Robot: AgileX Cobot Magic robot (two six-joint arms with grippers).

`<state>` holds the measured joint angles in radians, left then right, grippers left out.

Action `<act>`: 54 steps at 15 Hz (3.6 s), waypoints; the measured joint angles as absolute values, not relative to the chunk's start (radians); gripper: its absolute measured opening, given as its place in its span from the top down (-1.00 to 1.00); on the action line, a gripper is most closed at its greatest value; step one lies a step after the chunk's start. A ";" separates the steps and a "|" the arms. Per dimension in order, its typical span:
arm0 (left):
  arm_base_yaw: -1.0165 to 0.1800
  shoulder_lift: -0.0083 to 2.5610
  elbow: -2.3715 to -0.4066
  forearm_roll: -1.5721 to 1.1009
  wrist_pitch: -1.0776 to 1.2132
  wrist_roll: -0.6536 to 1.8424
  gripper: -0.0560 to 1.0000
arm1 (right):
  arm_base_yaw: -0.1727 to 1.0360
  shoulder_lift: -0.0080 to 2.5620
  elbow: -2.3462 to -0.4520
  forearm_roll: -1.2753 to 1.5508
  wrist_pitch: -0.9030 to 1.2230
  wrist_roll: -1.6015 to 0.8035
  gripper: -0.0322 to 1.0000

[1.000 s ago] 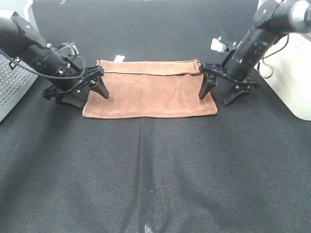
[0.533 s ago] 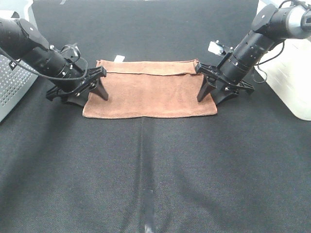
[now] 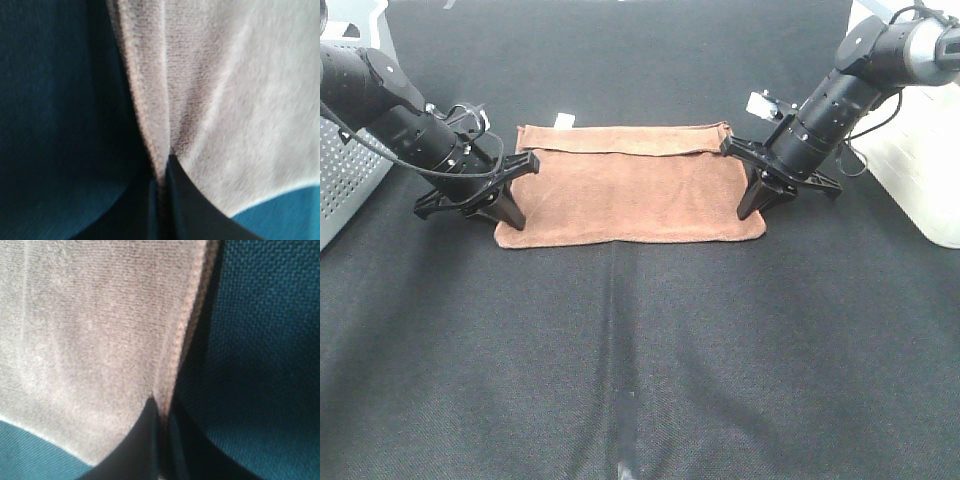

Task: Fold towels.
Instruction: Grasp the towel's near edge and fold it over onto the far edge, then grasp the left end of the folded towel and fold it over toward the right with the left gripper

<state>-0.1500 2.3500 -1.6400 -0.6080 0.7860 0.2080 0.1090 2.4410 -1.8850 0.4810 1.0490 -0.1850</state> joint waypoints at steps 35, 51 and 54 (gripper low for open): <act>-0.133 2.410 -1.938 -0.398 0.702 0.095 0.28 | 0.116 2.516 -2.102 0.450 0.976 -0.152 -0.27; -0.160 2.476 -1.941 -0.416 0.709 0.048 -0.23 | 0.116 2.496 -2.146 0.391 1.069 -0.143 -0.57; -0.162 2.482 -1.941 -0.424 0.708 0.047 0.54 | 0.116 2.496 -2.146 0.390 1.069 -0.143 -0.57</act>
<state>-0.1620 2.4820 -1.9410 -0.4240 0.7080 0.0470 0.1160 2.4960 -2.1460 0.3900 1.0690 -0.1430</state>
